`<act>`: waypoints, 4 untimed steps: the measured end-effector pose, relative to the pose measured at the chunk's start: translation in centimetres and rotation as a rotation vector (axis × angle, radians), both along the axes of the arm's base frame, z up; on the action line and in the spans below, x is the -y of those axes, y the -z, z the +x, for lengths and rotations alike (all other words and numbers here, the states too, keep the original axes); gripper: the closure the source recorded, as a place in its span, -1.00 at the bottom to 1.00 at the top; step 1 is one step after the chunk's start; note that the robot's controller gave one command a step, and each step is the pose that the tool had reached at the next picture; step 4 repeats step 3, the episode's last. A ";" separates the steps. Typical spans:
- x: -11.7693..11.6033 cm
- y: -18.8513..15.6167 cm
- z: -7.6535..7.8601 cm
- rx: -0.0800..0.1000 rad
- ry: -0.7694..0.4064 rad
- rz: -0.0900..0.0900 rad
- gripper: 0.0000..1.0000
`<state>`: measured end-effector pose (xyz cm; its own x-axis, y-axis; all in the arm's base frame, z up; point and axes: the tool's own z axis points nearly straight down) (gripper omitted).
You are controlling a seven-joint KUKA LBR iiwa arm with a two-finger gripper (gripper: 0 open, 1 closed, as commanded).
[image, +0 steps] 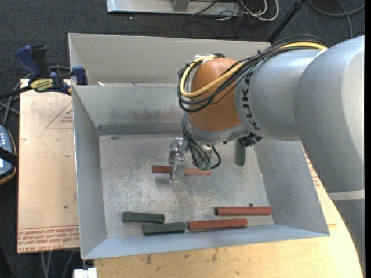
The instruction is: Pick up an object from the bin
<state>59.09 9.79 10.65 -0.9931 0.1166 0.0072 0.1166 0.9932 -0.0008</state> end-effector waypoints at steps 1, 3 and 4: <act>0.0 -2.3 0.1 0.003 0.000 0.000 1.00; -0.1 -5.4 0.3 0.014 0.000 0.002 1.00; -0.1 -5.4 0.3 0.014 0.000 0.002 1.00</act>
Offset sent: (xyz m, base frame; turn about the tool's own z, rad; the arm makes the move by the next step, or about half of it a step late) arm 0.0001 0.0001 0.0576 0.0000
